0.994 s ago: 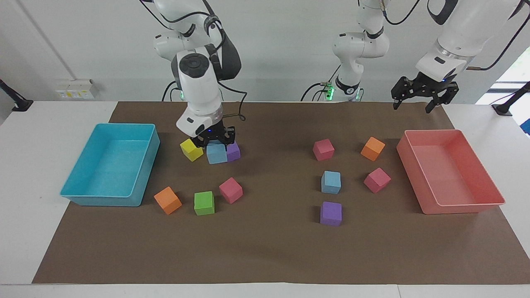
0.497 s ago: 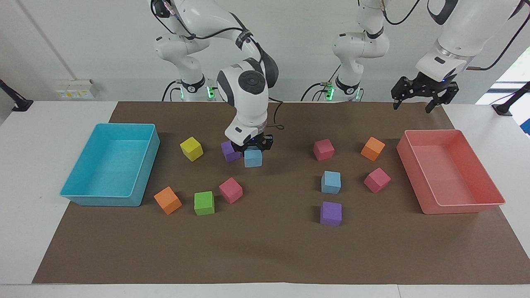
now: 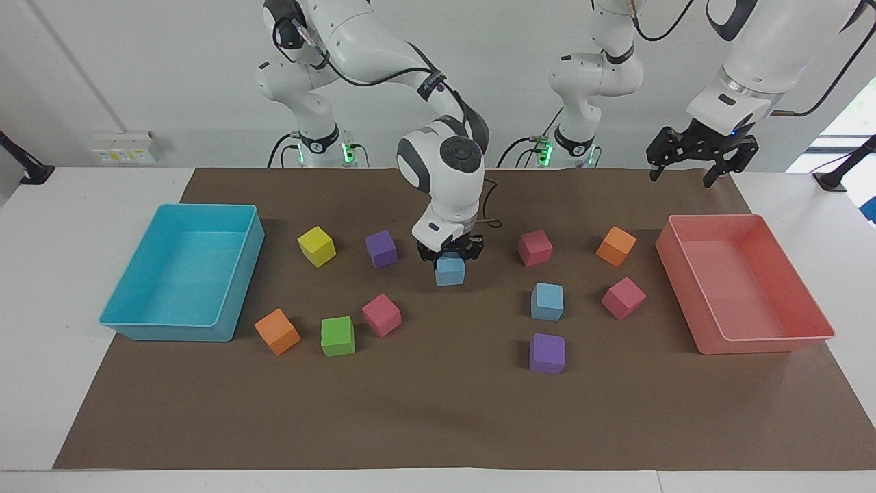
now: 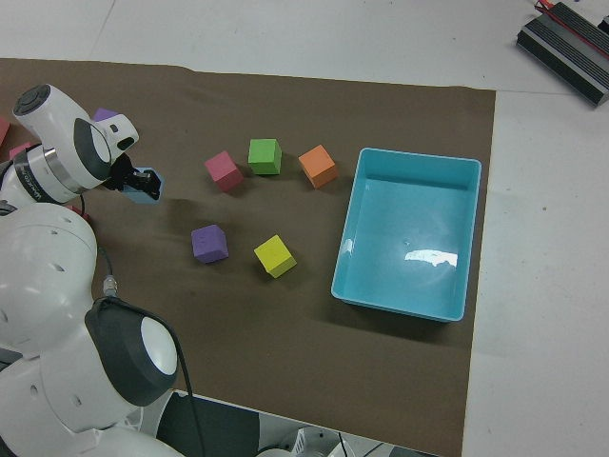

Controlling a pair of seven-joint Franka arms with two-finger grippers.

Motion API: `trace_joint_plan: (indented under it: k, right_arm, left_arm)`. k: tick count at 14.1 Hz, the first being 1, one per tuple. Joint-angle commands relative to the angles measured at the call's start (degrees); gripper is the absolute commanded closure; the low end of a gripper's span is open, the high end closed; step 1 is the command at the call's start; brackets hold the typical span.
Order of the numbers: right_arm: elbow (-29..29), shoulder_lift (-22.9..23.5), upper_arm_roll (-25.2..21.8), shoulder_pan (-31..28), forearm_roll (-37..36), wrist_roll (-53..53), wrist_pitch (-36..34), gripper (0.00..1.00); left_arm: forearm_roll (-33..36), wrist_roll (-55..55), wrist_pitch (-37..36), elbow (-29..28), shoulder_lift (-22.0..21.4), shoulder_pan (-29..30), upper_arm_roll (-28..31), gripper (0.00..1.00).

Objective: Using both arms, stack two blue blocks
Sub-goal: 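Carry the light-blue cube to the table center and set it down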

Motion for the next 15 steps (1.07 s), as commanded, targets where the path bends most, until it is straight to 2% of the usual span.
trace_joint_plan:
  k: [1, 6, 15]
  right_arm:
    - [1.6, 2.2, -0.1, 0.1, 0.0, 1.3, 2.5, 1.0]
    - [1.3, 4.3, 0.2, 0.9, 0.0, 1.3, 6.5, 1.0]
    - [-1.2, 4.4, 0.4, 0.9, 0.0, -3.8, 6.9, 1.0]
  left_arm:
    - [0.4, 0.6, -0.7, 0.5, 0.0, -0.2, 0.1, 0.0]
    - [0.4, 0.8, -0.5, 0.5, 0.0, -0.2, 0.0, 0.0]
    - [0.3, -0.1, -0.3, 0.5, 0.0, -0.2, 0.0, 0.0]
